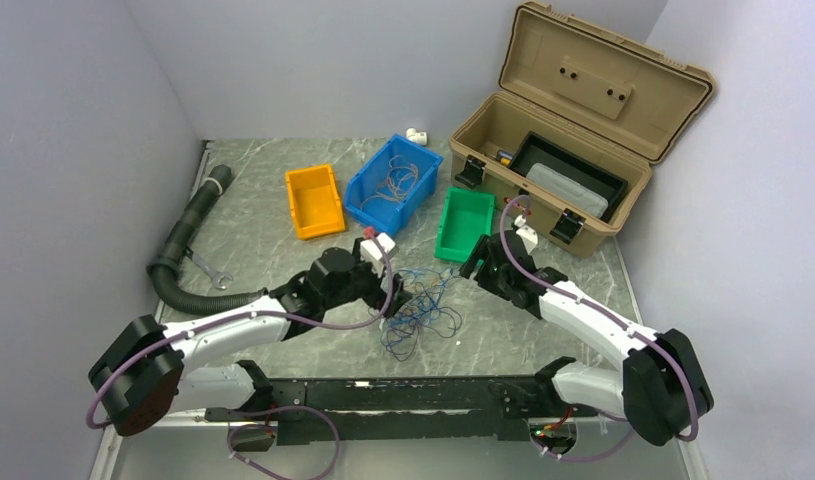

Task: Untangle the cables
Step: Untie the cable.

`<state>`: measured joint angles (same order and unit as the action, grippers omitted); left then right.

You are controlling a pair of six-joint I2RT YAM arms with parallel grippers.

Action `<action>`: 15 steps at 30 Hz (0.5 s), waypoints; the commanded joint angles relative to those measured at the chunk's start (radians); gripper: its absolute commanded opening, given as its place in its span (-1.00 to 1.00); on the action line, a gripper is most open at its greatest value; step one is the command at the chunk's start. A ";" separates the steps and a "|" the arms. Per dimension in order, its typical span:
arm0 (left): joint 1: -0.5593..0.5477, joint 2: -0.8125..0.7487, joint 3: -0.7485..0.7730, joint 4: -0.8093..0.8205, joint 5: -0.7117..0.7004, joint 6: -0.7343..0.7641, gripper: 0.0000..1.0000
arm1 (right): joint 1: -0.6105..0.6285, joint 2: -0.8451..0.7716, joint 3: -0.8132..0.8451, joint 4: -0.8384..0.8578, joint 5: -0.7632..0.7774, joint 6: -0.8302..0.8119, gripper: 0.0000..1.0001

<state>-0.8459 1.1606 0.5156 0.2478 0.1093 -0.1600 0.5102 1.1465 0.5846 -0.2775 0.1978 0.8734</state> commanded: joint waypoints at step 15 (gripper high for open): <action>-0.002 0.190 0.090 0.189 0.101 0.041 0.85 | -0.036 0.103 0.008 0.170 0.058 0.191 0.07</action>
<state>-0.8459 1.3399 0.5686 0.3916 0.1627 -0.1398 0.4801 1.2449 0.5823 -0.1669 0.2279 1.0306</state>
